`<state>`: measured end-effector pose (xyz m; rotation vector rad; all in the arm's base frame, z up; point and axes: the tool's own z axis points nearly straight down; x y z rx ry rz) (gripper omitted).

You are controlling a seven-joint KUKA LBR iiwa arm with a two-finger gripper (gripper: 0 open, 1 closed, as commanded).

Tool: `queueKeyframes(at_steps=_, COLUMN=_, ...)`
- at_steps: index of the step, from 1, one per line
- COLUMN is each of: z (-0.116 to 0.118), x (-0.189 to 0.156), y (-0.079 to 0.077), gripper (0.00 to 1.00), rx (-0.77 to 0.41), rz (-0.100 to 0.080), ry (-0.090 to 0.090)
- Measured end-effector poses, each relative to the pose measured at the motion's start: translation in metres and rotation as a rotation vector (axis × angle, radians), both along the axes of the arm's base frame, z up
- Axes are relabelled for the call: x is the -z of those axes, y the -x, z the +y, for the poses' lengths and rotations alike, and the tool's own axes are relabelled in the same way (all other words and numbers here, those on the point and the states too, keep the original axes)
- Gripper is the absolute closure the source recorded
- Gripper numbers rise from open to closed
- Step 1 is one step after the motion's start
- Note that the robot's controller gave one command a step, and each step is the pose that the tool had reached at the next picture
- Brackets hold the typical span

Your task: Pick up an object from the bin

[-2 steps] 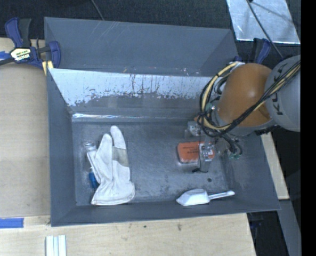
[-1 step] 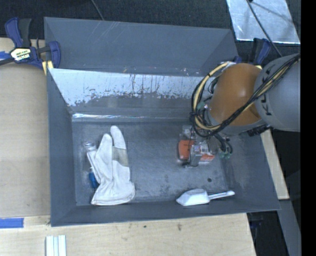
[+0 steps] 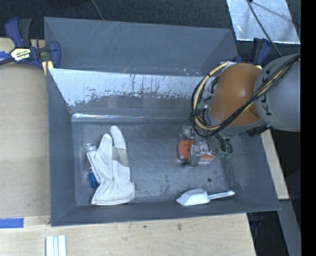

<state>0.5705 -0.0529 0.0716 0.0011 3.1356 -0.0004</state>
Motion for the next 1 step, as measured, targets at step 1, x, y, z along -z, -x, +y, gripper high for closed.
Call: queueKeyframes(at_steps=1, z=-0.026, x=-0.1119, y=-0.0043, gripper=1.0, rx=-0.043, rz=0.003, ry=0.001)
